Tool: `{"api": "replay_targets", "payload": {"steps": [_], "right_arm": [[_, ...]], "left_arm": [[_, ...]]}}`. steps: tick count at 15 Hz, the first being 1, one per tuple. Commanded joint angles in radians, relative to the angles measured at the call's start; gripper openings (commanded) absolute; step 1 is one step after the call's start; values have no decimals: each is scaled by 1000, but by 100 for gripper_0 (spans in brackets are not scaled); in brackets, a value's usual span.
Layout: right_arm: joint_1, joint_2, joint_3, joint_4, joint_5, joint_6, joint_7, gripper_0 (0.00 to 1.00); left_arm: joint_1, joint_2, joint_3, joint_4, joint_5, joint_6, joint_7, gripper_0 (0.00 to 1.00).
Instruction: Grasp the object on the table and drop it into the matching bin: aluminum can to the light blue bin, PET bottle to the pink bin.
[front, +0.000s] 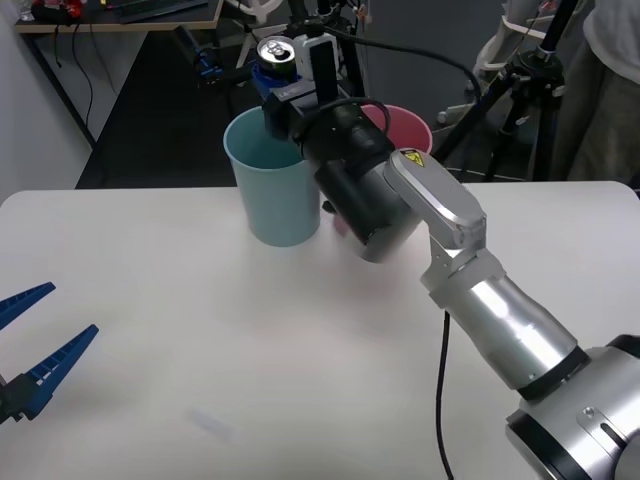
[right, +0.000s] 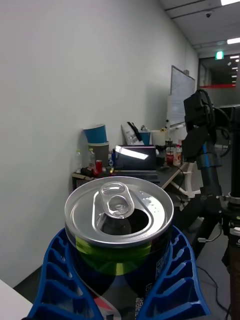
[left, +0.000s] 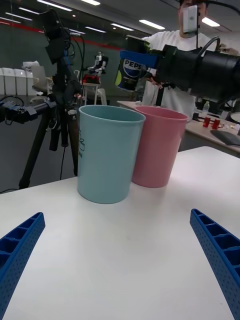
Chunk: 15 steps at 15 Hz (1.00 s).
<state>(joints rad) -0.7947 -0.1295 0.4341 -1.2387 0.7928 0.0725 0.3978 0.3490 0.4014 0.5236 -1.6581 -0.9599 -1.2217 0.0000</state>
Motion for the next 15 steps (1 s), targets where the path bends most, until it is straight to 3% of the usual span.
{"api": "replay_targets", "payload": {"steps": [1,7,8,9,15], "right_arm": [[-58,13,2,96,0,3,-5,0],[-92,31,9,160,-1,3,-11,0],[-92,31,12,160,0,0,-13,19],[-92,31,12,160,-1,-17,-16,100],[-92,30,5,160,-6,-54,-22,100]], "left_arm": [[0,0,0,0,0,0,0,100],[0,0,0,0,0,0,0,100],[0,0,0,0,0,0,0,100],[0,0,0,0,0,0,0,100],[0,0,0,0,0,0,0,100]]}}
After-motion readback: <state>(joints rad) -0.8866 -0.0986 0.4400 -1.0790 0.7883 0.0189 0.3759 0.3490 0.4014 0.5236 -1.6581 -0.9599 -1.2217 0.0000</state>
